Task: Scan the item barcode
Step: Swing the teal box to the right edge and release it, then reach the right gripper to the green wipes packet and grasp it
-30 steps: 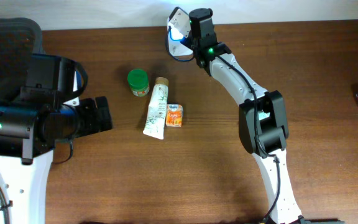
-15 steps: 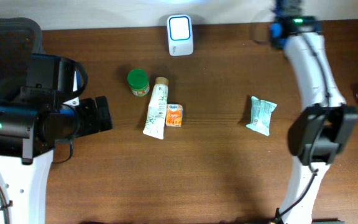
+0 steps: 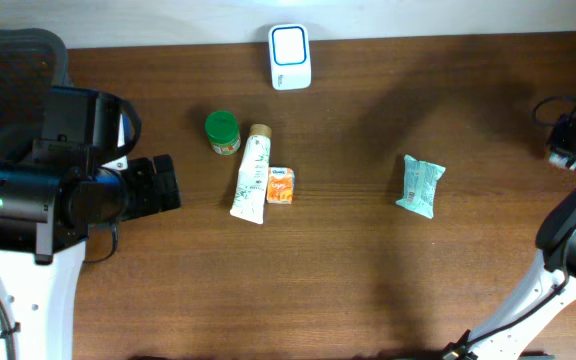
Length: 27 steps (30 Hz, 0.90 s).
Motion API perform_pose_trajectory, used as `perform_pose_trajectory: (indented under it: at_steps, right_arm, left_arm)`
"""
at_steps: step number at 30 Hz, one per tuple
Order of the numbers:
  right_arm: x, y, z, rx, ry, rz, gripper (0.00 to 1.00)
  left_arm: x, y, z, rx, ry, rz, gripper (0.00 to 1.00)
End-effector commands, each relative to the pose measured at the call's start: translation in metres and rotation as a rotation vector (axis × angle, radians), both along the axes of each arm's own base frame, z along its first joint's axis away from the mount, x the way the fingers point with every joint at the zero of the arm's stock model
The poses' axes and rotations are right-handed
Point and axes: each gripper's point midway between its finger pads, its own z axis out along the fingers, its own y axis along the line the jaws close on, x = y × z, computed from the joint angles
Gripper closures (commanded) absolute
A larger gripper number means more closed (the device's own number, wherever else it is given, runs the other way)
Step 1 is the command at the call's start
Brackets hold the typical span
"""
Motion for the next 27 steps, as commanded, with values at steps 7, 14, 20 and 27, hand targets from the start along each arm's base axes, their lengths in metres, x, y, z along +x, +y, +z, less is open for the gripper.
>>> perform_pose_trajectory:
  at_steps: [7, 14, 20, 27]
  right_arm:
    - [-0.021, 0.005, 0.003, 0.005, 0.076, -0.001, 0.77]
    - [0.046, 0.217, 0.056, 0.803, -0.274, 0.325, 0.41]
    - [0.012, 0.297, 0.035, 0.752, 0.026, 0.446, 0.01]
    - [0.003, 0.315, 0.028, 0.667, 0.118, 0.506, 0.01]
  left_arm:
    - [-0.002, 0.001, 0.004, -0.003, -0.017, 0.011, 0.01]
    - [-0.002, 0.001, 0.004, -0.004, -0.017, 0.011, 0.01]
    - [-0.002, 0.001, 0.004, -0.004, -0.017, 0.011, 0.01]
    - [-0.002, 0.001, 0.004, -0.004, -0.017, 0.011, 0.01]
